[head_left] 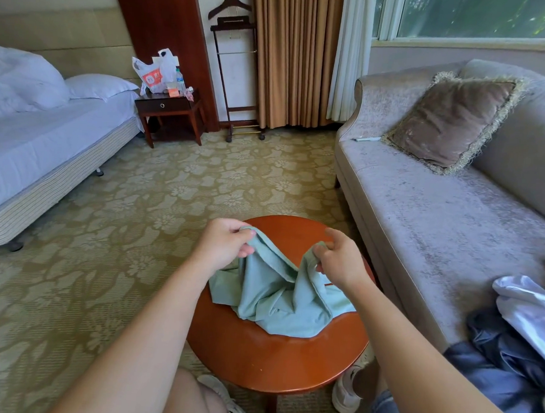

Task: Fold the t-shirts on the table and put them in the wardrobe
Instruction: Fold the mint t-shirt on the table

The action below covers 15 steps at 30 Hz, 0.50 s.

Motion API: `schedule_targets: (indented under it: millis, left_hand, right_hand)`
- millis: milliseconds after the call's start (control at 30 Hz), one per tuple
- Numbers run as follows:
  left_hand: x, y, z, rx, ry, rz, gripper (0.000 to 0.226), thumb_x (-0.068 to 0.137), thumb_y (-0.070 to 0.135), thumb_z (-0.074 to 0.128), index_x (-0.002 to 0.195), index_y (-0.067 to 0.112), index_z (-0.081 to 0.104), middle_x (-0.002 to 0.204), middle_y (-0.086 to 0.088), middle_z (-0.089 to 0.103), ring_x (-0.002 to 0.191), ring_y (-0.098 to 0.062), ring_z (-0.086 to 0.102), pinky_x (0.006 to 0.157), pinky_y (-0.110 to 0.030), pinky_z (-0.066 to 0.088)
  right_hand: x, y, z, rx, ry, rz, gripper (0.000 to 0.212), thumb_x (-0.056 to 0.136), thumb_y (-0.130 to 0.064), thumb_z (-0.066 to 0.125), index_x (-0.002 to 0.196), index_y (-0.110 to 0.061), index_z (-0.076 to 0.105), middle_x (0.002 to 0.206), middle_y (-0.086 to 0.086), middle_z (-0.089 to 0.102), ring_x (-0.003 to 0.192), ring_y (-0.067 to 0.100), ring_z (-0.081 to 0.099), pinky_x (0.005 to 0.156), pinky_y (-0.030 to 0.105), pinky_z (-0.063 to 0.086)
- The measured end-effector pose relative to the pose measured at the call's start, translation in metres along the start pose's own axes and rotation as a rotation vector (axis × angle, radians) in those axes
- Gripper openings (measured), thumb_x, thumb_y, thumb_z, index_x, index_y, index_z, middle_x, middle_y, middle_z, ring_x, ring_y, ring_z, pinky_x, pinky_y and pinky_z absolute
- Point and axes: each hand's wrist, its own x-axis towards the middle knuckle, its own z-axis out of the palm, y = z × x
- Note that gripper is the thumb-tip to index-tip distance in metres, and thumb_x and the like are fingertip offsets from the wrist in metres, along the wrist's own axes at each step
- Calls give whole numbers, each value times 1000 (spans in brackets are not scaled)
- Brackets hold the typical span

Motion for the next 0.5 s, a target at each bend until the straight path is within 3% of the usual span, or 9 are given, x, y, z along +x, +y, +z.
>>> schedule_targets:
  millis: [67,133,167,200,233,300,400,500]
  left_hand:
    - [0,-10,-4,114,0,-61,13,94,18,63,94,6,68,77,-10,71,64,-11,70,59,-19,55]
    - [-1,-19,-8,109,-27,-115,16,92,19,66,93,3,66,77,-12,71,64,-11,70,58,-18,56]
    - [-4,-20,-10,61,-52,-124,15,91,17,67,95,3,66,81,-12,72,68,-12,71,61,-18,57]
    - [-6,-20,-13,-15,-88,-124,13,91,13,68,99,4,67,87,-12,73,74,-12,72,65,-18,57]
    - [-9,-18,-15,-105,-129,-118,14,90,8,68,103,5,67,94,-11,73,82,-12,72,70,-18,57]
    - [-14,-13,-19,-213,-175,-92,21,88,-1,66,107,8,66,101,-8,73,92,-12,71,77,-18,57]
    - [-16,-6,-24,-259,-71,-39,19,90,2,64,109,5,65,98,-7,73,89,-11,71,75,-18,56]
    - [-20,7,-28,-204,109,27,12,94,15,63,96,5,69,79,-2,72,71,-11,69,65,-17,52]
  right_hand:
    - [3,8,-3,-115,15,77,55,95,-7,49,147,-3,34,121,17,58,61,9,64,51,14,43]
    - [5,13,-12,-332,46,87,40,93,-6,47,133,-1,48,126,16,57,90,26,65,68,24,45]
    - [5,13,-19,-453,56,97,24,92,-4,45,113,-2,56,113,13,60,93,30,61,69,26,43]
    - [4,13,-27,-547,65,113,10,90,-1,43,89,-6,52,95,10,57,89,31,57,63,26,40]
    - [5,14,-33,-589,89,124,14,87,1,43,76,-8,44,83,8,54,82,30,54,55,27,37]
    - [9,13,-44,-577,147,115,7,83,2,46,78,-1,49,80,14,60,77,32,58,50,29,40]
    - [13,8,-53,-446,245,7,23,80,-1,46,94,6,64,85,20,68,84,37,64,65,42,57]
    - [8,-3,-59,-369,258,-60,22,82,-4,51,88,-8,72,80,12,69,76,29,63,61,31,50]
